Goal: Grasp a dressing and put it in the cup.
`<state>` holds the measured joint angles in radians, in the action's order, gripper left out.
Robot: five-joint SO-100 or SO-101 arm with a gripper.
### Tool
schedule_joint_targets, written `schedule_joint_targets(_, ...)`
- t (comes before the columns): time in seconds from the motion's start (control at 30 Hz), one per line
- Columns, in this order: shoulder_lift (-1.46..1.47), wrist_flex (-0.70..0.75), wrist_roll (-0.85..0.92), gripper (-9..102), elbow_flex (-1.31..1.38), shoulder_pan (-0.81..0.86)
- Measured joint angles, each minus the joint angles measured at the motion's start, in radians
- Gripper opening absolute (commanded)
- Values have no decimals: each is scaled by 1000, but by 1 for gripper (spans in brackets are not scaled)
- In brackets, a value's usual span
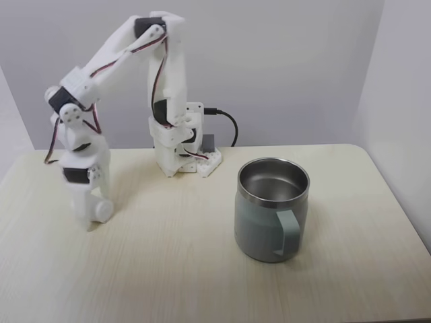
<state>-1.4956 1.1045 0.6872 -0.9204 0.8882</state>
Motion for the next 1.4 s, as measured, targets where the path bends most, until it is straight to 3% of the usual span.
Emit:
schedule_joint_targets(0.17,-8,-6,2,29,0,2)
schedule_joint_targets(0.37,-8,-6,3,0,0,2)
schedule_joint_targets(0.67,15,3,-18,0,0,0)
schedule_joint_targets(0.87,181,230,-107,0,-156,-43)
schedule_joint_targets(1.17,357,658,-322,0,-640,-229)
schedule_joint_targets(1.4,437,690,-529,0,-805,-554)
